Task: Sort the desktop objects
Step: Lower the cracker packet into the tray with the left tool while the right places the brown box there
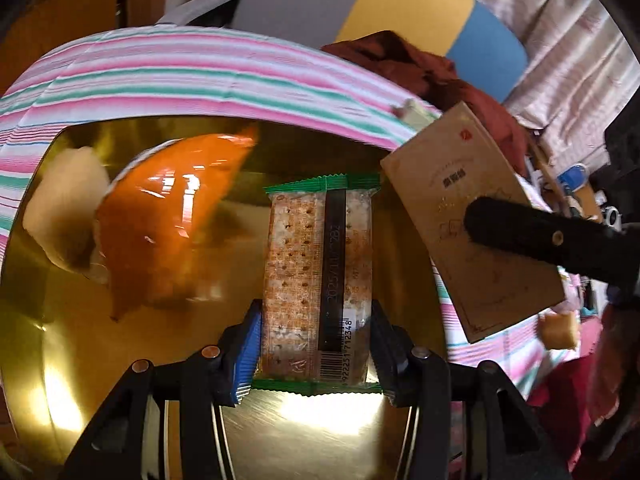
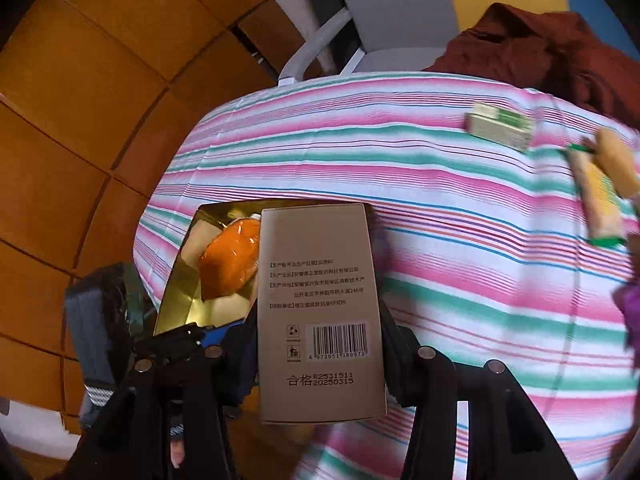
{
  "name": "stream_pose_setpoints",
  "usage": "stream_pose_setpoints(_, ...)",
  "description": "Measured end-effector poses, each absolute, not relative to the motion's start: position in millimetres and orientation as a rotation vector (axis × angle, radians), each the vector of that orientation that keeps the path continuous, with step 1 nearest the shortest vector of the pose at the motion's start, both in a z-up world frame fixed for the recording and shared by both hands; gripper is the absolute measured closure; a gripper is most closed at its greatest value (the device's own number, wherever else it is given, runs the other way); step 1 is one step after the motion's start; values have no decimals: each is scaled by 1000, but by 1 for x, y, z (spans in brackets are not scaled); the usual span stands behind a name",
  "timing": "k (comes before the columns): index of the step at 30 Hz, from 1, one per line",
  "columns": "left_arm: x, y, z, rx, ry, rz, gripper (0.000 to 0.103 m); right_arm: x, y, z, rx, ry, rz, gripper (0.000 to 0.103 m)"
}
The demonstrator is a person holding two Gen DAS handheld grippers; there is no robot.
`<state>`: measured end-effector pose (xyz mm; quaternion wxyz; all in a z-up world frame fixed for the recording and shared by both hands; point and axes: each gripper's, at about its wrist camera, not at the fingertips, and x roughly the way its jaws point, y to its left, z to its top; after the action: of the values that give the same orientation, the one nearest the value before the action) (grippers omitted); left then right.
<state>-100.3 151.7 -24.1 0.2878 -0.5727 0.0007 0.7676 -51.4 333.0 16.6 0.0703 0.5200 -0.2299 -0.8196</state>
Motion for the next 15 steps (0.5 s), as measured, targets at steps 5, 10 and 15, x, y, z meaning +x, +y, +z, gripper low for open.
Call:
stream_pose_setpoints(5,-125,146,-37,-1554,23,2139,53,-80,312,1,1608,-692,-2534,50)
stream_pose_setpoints(10,-128,144,-42,-1581,20,2158,52,-84,309,-8,1628,-719,-2552,30)
stream_pose_setpoints(15,-114,132,-35,-1582,-30,2165,48,-67,314,4,1535,-758,-2568,19)
